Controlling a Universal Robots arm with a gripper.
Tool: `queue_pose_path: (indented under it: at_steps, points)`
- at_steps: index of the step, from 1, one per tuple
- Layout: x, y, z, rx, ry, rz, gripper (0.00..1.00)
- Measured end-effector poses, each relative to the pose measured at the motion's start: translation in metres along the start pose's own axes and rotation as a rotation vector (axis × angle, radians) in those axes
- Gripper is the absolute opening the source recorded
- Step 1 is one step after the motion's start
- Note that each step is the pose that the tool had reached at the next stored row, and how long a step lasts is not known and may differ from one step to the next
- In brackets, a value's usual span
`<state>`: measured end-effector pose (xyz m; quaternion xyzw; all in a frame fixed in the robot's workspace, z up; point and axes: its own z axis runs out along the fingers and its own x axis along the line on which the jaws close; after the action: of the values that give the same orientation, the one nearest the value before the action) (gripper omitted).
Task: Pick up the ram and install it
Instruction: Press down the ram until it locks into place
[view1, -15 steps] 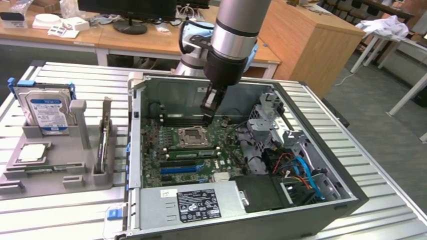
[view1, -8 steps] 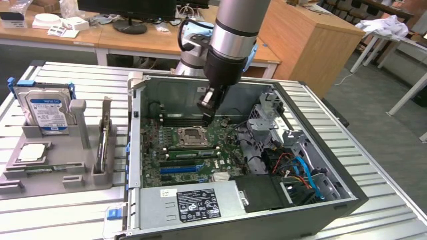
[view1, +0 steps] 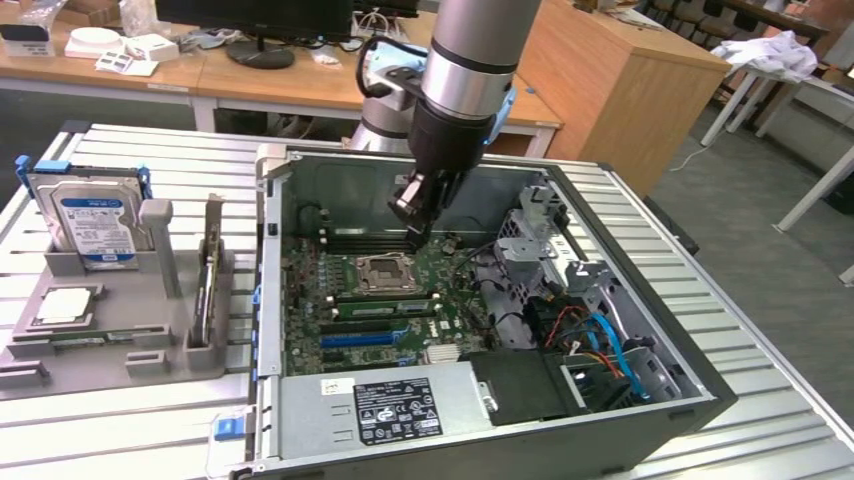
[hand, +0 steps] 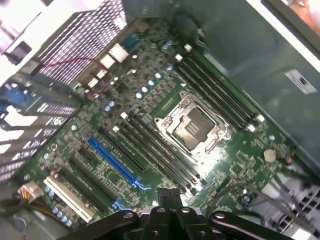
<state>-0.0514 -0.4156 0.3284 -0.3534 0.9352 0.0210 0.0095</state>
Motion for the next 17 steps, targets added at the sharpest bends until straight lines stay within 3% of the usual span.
queue_pose_path:
  at_steps: [17]
  points:
    - [0.0001, 0.0, 0.0004, 0.0101, -0.01, 0.309, 0.11]
